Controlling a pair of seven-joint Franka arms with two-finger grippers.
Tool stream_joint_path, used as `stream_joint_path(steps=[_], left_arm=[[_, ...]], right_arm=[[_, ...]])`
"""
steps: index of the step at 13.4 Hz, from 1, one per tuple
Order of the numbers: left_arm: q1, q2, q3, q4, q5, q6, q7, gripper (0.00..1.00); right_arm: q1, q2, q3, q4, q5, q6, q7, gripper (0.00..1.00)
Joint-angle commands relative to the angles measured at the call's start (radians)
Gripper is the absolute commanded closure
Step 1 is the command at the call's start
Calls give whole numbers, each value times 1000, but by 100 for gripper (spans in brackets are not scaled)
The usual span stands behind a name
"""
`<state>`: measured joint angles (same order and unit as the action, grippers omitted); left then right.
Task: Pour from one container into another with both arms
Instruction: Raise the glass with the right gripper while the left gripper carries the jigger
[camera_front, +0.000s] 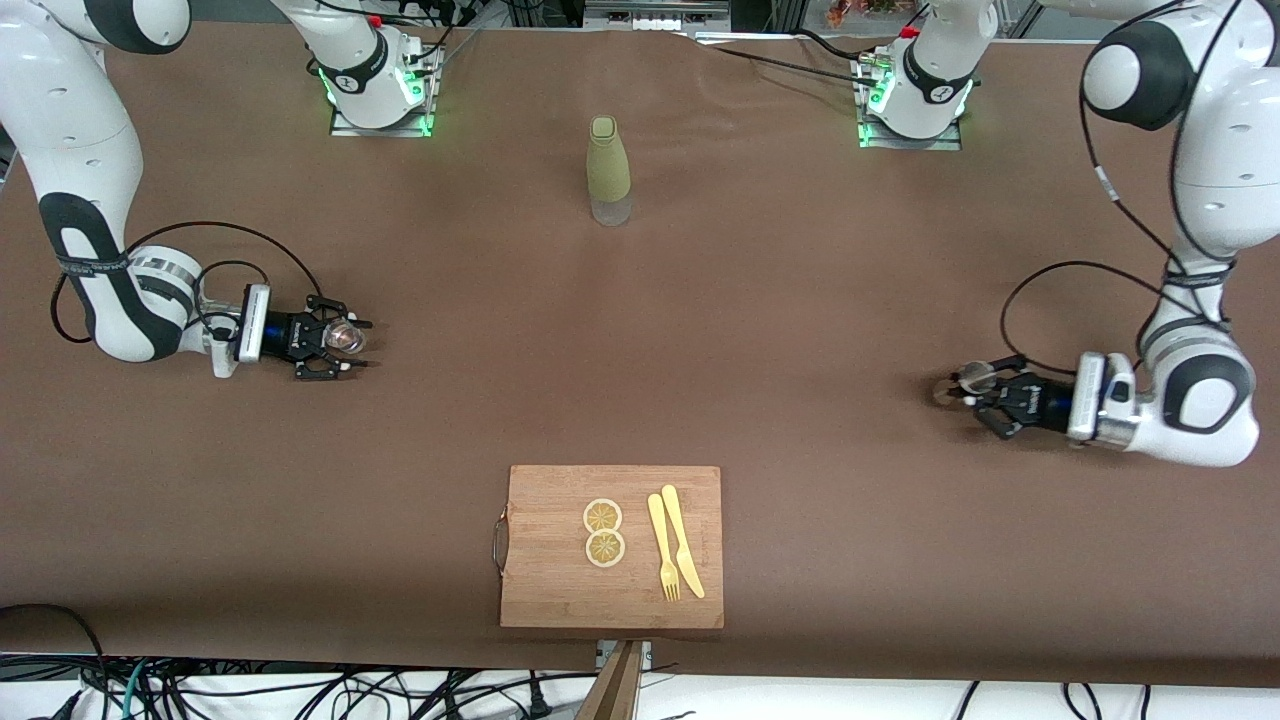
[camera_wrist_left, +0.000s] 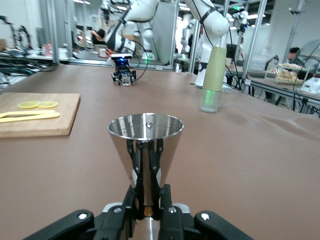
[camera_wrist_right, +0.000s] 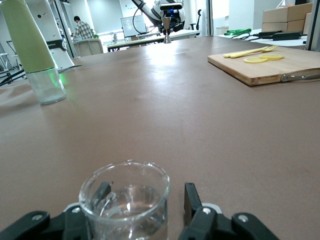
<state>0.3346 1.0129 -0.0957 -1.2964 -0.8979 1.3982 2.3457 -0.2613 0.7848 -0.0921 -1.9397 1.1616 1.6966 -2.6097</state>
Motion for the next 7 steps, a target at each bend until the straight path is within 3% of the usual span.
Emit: stream_joint_path(steps=[1, 7], left_arm=[[-115, -39, 11, -9, -67, 62, -19, 100], [-397, -93, 21, -70, -258, 287, -242, 100]], right_arm=[[5, 16, -1, 1, 24, -12, -23, 40], [10, 21, -1, 11, 24, -12, -32, 62]])
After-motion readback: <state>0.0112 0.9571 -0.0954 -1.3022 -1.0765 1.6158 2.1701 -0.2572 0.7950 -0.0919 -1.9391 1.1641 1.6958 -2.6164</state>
